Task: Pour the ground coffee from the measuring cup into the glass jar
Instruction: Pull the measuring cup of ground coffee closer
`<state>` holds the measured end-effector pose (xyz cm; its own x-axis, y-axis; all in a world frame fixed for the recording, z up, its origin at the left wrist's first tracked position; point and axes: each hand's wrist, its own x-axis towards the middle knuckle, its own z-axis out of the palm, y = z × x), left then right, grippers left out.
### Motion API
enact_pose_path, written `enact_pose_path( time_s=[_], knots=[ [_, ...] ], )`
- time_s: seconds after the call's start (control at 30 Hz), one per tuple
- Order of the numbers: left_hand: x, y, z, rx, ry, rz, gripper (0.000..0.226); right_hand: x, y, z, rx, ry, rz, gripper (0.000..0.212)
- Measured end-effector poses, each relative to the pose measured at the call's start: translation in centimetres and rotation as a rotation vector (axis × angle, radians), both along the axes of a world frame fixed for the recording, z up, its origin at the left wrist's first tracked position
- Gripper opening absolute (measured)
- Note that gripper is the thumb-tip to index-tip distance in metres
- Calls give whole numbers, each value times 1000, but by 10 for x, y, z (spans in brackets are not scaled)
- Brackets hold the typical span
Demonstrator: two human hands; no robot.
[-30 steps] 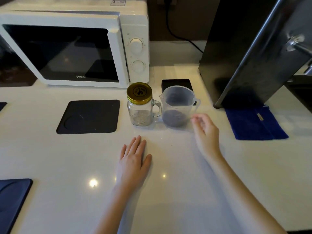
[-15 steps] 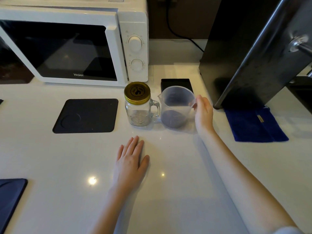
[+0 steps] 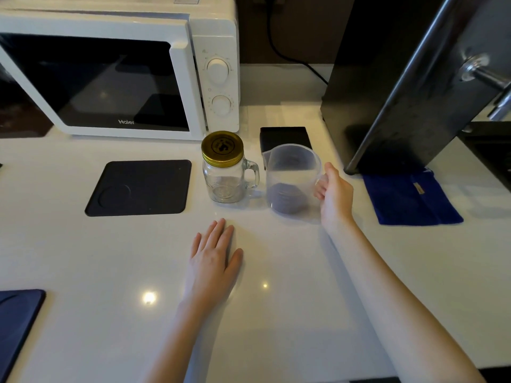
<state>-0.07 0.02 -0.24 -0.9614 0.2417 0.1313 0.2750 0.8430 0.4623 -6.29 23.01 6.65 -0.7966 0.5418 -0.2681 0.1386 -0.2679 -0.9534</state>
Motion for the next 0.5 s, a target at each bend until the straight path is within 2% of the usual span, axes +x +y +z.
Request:
enact_pose_path(
  time_s=[0.07, 0.13, 0.23, 0.3, 0.5],
  knots=[
    [0, 0, 1, 6, 1, 1, 51, 12, -1, 2, -4, 12, 15, 57],
    [0, 1, 1, 7, 2, 4, 51, 25, -2, 2, -24, 16, 49, 50],
    [0, 0, 0, -1, 4, 5, 51, 46, -4, -4, -46, -19, 67, 16],
    [0, 0, -1, -9, 3, -1, 51, 59, -7, -10, -67, -42, 47, 6],
    [0, -1, -3, -16, -7, -5, 52, 93, -17, -15, -56, -5, 31, 12]
  ],
)
